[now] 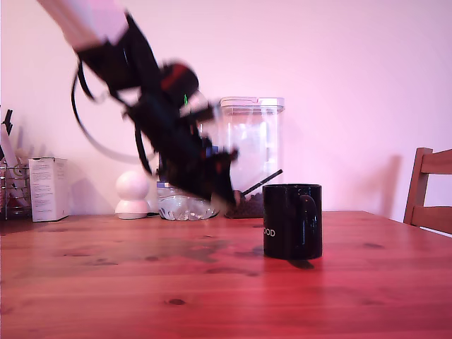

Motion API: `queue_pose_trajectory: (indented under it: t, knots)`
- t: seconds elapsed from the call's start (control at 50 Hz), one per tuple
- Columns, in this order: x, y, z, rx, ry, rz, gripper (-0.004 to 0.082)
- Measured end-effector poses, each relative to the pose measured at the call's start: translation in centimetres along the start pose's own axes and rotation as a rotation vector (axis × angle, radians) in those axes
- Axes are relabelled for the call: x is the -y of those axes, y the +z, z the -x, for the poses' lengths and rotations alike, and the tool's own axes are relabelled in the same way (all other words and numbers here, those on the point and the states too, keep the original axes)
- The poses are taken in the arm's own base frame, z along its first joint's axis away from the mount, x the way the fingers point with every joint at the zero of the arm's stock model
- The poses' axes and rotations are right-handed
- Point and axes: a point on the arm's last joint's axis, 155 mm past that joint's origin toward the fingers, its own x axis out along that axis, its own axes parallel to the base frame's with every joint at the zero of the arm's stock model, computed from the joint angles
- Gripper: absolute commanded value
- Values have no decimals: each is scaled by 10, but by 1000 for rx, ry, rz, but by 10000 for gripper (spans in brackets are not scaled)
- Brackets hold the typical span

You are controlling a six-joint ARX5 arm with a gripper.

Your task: Pick up the coffee capsules from the table one by one and drop them inside the nearest coffee cup

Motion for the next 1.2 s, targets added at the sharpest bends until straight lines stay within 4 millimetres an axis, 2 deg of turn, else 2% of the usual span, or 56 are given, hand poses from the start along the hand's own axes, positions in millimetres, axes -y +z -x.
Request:
queue_pose_trajectory:
  t: [0.12,0.44,0.64,0.78,0.86,1.02,1.2]
  knots:
    - [12,13,18,29,-44,-55,231]
    - [39,20,43,42,-159,-112,231]
    - [53,36,79,146,-166,-157,231]
    - [70,38,99,233,-197,-226,231]
    - [79,33,102,254,-211,-247,231]
    - [91,20,96,239,-233,-255,231]
    - [100,40,98,318,-216,-303,231]
